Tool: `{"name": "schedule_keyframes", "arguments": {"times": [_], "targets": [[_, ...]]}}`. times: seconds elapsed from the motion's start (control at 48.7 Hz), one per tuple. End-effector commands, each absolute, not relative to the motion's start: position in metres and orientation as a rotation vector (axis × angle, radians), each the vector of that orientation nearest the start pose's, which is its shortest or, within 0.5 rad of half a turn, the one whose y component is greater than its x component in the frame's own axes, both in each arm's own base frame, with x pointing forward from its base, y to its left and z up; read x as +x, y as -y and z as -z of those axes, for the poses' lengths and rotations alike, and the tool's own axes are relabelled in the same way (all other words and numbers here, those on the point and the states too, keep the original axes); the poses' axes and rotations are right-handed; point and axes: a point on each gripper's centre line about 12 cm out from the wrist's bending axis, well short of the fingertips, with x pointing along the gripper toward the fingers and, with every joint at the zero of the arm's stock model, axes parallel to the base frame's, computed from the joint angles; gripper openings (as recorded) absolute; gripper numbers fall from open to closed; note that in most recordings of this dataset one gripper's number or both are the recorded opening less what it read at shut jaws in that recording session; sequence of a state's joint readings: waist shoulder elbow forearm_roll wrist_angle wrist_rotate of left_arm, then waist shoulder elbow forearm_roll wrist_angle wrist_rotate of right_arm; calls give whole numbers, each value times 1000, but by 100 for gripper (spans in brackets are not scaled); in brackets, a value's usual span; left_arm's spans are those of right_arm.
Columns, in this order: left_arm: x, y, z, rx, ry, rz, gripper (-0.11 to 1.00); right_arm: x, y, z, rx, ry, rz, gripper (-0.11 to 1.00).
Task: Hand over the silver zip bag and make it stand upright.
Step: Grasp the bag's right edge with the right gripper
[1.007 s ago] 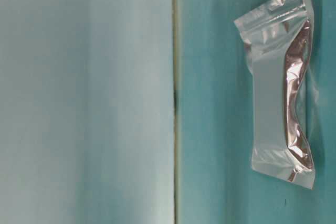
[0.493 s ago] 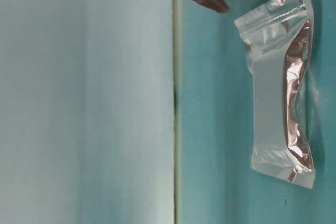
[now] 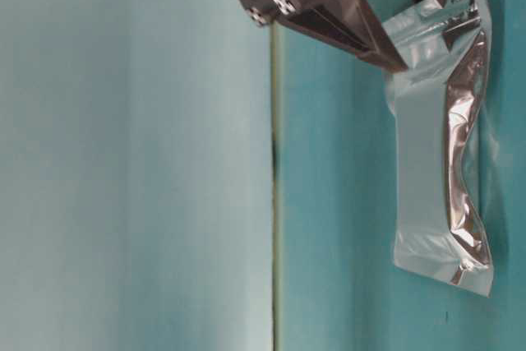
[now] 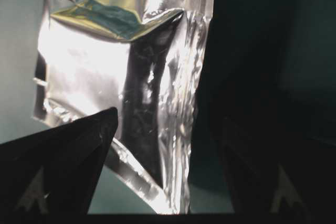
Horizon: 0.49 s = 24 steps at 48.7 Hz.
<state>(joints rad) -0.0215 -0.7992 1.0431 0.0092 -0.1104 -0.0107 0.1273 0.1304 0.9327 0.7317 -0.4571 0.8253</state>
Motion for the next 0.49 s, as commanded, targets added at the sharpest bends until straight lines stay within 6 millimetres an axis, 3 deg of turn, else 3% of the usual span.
{"name": "schedule_keyframes", "arguments": {"times": [0.0,0.164,0.472], "targets": [[236,5,-297,-1,-117,21,-1,340,-8,-82,1301,-405,635,89],[236,5,-296,0,-118,21,-1,347,-9,-79,1314,-393,640,89],[235,1,-295,3,-118,4,-1,342,-9,-76,1317,-409,649,87]]}}
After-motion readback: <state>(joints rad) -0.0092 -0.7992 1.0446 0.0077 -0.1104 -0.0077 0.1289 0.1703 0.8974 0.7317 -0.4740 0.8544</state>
